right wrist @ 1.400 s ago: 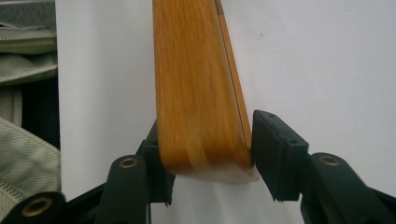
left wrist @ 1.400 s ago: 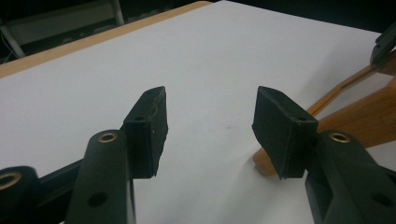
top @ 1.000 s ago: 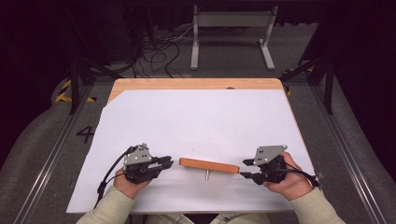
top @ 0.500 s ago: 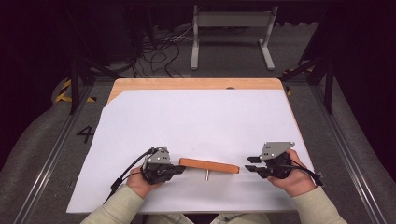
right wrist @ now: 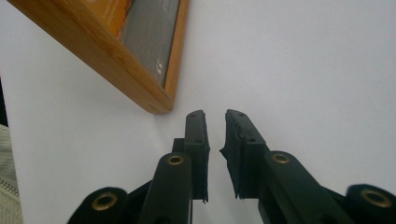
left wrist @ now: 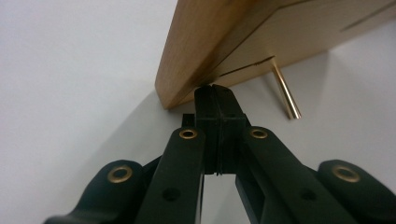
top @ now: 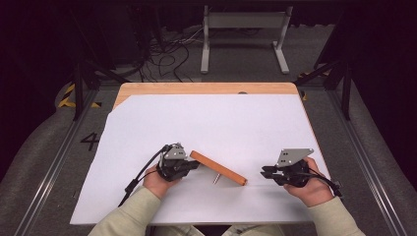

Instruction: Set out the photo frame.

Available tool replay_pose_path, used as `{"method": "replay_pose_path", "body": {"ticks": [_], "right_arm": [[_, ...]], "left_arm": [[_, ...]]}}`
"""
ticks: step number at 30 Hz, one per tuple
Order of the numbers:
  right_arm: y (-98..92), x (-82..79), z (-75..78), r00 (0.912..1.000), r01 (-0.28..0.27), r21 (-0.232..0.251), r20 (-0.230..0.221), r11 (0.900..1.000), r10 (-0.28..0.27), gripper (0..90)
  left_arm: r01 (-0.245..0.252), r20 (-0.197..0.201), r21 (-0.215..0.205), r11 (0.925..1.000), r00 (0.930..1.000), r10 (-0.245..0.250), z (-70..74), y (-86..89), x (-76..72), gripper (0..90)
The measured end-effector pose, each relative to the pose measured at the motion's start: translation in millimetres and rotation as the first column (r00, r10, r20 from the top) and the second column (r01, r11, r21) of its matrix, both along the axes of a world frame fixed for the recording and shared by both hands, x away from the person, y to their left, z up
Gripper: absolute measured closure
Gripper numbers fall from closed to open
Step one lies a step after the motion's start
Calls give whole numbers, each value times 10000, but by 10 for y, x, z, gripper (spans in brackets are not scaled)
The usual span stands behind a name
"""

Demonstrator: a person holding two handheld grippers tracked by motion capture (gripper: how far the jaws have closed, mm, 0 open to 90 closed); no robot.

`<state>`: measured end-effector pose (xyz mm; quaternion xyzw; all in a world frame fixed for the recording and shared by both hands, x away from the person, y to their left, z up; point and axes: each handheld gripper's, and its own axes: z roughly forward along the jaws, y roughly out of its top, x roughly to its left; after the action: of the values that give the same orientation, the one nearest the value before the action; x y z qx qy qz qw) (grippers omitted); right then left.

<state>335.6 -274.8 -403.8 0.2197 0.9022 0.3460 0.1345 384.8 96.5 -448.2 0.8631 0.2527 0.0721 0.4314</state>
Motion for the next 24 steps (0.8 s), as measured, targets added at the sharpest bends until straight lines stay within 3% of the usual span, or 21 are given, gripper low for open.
{"method": "replay_pose_path", "body": {"ticks": [9, 24], "right_arm": [[12, -3, -18, 9999, 84, 58, -58, 9999, -83, 828], [54, -55, -32, 9999, 52, 118, -100, 9999, -51, 889]], "left_arm": [[-941, 2, 34, 9956, 9956, 941, 16, -178, 209, 896], [-1128, -362, -252, 9933, 9931, 1118, 41, -462, 490, 895]]}}
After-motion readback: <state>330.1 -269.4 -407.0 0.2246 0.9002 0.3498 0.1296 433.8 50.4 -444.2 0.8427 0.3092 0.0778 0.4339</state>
